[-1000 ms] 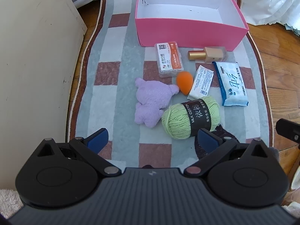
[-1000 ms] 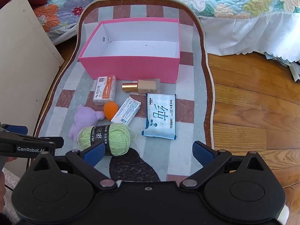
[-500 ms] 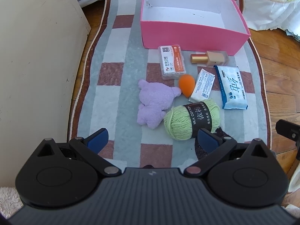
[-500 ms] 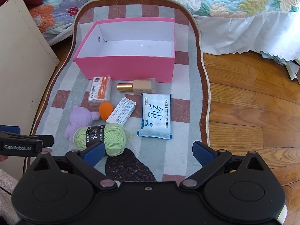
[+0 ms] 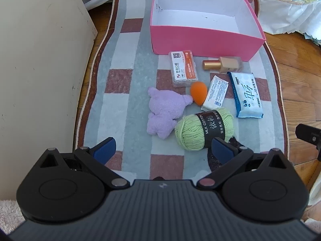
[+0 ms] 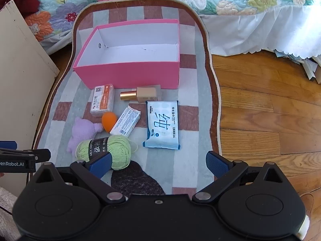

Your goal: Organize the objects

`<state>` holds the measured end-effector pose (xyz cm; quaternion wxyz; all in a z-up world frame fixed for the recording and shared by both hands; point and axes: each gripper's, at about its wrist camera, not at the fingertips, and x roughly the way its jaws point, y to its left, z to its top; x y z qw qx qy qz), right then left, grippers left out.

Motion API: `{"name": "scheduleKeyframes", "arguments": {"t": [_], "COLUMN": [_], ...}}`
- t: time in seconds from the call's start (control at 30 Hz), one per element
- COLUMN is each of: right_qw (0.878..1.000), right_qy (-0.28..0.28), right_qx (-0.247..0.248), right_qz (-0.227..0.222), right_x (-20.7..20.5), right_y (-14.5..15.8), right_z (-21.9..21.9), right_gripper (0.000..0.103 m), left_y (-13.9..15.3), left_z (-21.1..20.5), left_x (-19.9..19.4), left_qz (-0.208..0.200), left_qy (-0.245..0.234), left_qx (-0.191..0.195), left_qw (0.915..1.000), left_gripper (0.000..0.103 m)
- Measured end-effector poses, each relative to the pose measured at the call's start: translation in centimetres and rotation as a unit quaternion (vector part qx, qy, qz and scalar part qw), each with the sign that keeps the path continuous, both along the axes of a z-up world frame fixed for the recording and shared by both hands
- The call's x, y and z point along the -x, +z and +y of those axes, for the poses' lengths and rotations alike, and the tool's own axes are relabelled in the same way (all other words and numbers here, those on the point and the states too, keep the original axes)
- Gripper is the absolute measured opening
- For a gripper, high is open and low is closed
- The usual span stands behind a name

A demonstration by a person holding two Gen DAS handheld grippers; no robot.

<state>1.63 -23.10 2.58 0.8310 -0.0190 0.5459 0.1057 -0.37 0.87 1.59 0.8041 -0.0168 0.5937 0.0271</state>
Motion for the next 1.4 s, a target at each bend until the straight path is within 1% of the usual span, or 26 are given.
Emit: {"name": "scheduleKeyframes", "arguments": {"t": [0.33, 0.47, 0.57, 0.73, 0.9, 1.2, 1.4], "right_qw": [1.000, 1.000, 1.000, 0.999, 0.999, 0.999, 0.999], "right_qy": [0.009, 0.009, 0.009, 0.035, 0.043, 0.047, 0.049], "right_qx": [0.010, 0.010, 0.006, 0.027, 0.017, 0.004, -0.001], "right_qz": [0.006, 0.012, 0.013, -0.003, 0.004, 0.001, 0.021], "right_x": [0.3, 0.3, 0.3, 0.7, 0.6, 0.8, 0.5], "right_y": [-0.2, -0.4, -0.4, -0.2, -0.3, -0.2, -0.6], "right_z": [0.3, 0.2, 0.1, 0.9, 1.0, 1.0, 0.8], "right_gripper": [0.101, 0.101, 0.101, 0.101, 0.102, 0.103, 0.103], "left_y": [-0.5, -0.7, -0.8, -0.8, -0.8, -0.8, -0.4], "left_z": [-0.1, 0.0, -0.2, -0.3, -0.4, -0.4, -0.6], "left_x": [-0.3, -0.4, -0.4, -0.4, -0.5, -0.4, -0.1], "left_qz": [0.006, 0.009, 0.010, 0.011, 0.010, 0.011, 0.004], "left_qy": [0.000, 0.005, 0.004, 0.004, 0.005, 0.005, -0.001], "left_qx": [-0.005, 0.006, 0.005, 0.007, 0.007, 0.007, 0.004], "left_qw": [1.0000, 0.9999, 0.9999, 0.9999, 0.9999, 0.9999, 1.0000], "left_gripper": [0.103, 0.103, 0.103, 0.103, 0.103, 0.103, 0.103]}}
